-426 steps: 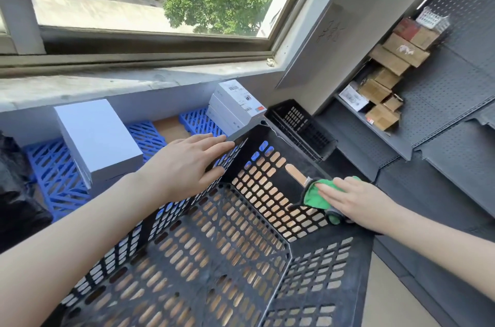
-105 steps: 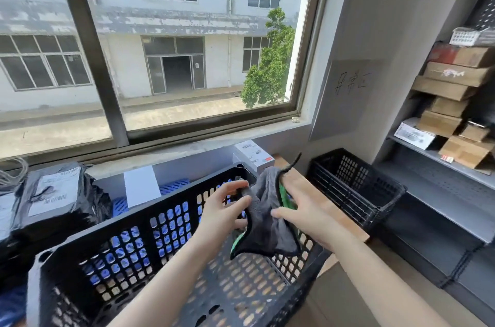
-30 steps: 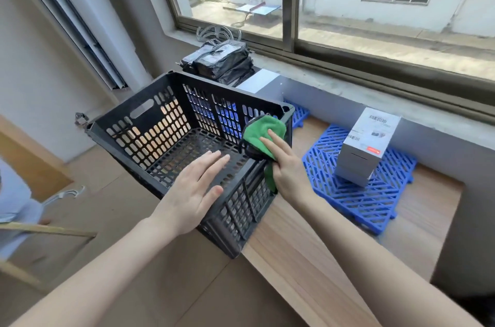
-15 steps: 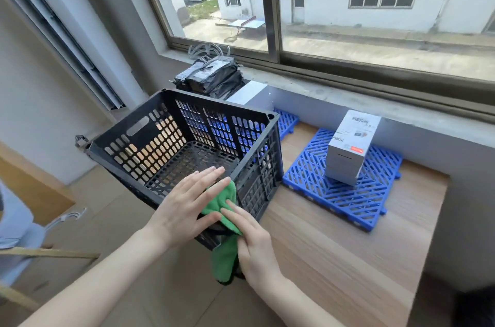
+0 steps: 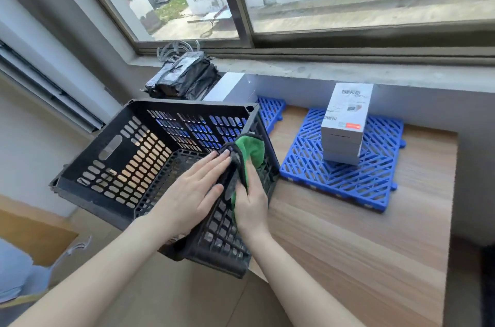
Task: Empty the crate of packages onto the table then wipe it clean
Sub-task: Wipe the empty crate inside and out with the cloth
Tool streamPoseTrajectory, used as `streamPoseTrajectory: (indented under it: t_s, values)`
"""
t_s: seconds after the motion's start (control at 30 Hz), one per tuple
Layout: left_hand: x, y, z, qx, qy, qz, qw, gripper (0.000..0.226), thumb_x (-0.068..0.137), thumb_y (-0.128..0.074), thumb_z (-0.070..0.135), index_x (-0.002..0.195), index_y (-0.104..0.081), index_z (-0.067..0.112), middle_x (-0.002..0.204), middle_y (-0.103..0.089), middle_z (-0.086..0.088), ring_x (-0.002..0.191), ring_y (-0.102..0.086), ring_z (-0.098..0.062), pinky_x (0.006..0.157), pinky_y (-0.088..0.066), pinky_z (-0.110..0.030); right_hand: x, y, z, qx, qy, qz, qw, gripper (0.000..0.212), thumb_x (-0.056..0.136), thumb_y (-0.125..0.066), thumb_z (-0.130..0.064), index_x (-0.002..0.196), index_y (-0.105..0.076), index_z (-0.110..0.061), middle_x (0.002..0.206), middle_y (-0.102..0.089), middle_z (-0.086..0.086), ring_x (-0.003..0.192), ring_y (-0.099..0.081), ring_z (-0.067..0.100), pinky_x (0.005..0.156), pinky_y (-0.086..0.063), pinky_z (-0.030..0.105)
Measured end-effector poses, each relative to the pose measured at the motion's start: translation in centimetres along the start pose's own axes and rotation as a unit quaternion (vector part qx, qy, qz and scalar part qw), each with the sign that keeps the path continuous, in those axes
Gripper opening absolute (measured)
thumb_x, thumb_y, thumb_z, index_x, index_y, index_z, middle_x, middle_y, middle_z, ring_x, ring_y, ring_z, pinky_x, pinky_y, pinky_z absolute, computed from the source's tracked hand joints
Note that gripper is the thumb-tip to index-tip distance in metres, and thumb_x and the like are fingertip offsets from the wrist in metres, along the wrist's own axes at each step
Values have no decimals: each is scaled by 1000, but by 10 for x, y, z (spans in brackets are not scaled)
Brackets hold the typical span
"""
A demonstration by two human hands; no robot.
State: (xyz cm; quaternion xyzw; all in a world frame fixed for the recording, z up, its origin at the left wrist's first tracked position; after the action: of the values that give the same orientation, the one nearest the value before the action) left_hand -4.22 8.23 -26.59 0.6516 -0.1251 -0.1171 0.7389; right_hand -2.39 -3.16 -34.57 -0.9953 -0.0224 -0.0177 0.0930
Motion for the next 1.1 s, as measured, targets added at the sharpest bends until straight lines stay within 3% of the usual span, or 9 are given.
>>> streamPoseTrajectory:
  t_s: [0.2, 0.3, 0.43, 0.6, 0.7, 0.87, 0.97, 1.03, 1.1]
  values:
    - [-2, -7, 2, -48, 9, 3, 999, 55, 100, -27, 33, 154, -25, 21, 161, -19, 13, 149, -13, -6, 121, -14, -30, -2, -4, 51, -110, 51, -8, 993, 72, 80, -38, 15, 145, -38, -15, 152, -27, -8, 140, -19, -7, 115, -14, 11]
    - [1, -5, 3, -27, 2, 2, 1000, 55, 100, -28, 32, 154, -27, 19, 161, -20, 12, 149, -14, -7, 121, -15, -30, -7, 0, 83, -136, -48, -4, 990, 61, 86, -37, 11, 141, -45, -14, 148, -38, -4, 137, -27, 0, 110, -12, 4]
    - [2, -4, 3, 5, -3, -9, 1000, 56, 100, -30, 34, 154, -26, 18, 161, -21, 10, 149, -14, -8, 121, -15, -33, -22, 10, 112, -158, -140, -24, 977, 50, 86, -35, 11, 128, -54, -9, 126, -57, 10, 119, -51, 27, 93, -33, 19]
    - [5, -3, 3, 27, -18, -26, 999, 60, 99, -33, 38, 154, -25, 15, 162, -18, 6, 150, -15, -13, 120, -18, -40, -2, 19, 90, -64, -211, 62, 973, 47, 86, -36, 13, 126, -57, -1, 128, -59, 16, 120, -51, 29, 93, -33, 19]
    - [6, -3, 5, 32, -22, -34, 999, 62, 99, -34, 40, 154, -22, 15, 163, -15, 6, 150, -13, -14, 120, -17, -38, 10, 10, 45, -48, -91, 94, 990, 57, 78, -38, 17, 126, -60, -5, 126, -62, 9, 120, -53, 21, 94, -28, 2]
    - [6, -2, 6, 32, -25, -49, 998, 67, 98, -35, 45, 155, -18, 15, 164, -11, 5, 151, -10, -14, 121, -14, -35, 39, -4, 6, -27, 67, 69, 995, 71, 75, -35, 16, 140, -48, -12, 147, -43, 3, 140, -31, 9, 116, -20, 19]
    - [6, -2, 7, 29, -25, -53, 998, 67, 98, -35, 45, 156, -16, 16, 164, -9, 6, 151, -10, -13, 120, -14, -34, 58, -1, 32, -99, 72, 54, 991, 68, 79, -37, 18, 141, -46, -10, 151, -38, 8, 142, -29, 16, 117, -20, 22]
    - [6, -2, 7, 27, -24, -54, 998, 67, 98, -35, 44, 156, -17, 16, 164, -9, 6, 150, -10, -13, 120, -14, -34, 62, 7, 59, -154, 18, 39, 987, 67, 78, -38, 19, 139, -46, -8, 147, -40, 11, 137, -33, 21, 110, -18, 11]
    - [7, -2, 7, 22, -22, -57, 998, 66, 98, -35, 44, 155, -17, 16, 164, -10, 6, 150, -10, -13, 120, -14, -34, 66, 18, 83, -192, -55, 18, 980, 66, 78, -36, 18, 137, -46, -8, 141, -46, 15, 130, -40, 31, 103, -28, 20]
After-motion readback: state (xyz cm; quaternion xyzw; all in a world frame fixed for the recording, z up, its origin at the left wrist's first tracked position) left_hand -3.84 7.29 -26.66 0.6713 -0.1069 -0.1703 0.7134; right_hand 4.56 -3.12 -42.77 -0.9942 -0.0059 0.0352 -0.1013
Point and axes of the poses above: each hand's wrist, its own x-axis towards the middle knuckle, its own y-axis out of the back of the hand, z = x × y, the point moved 3 cm from there along x, towards the middle knuckle
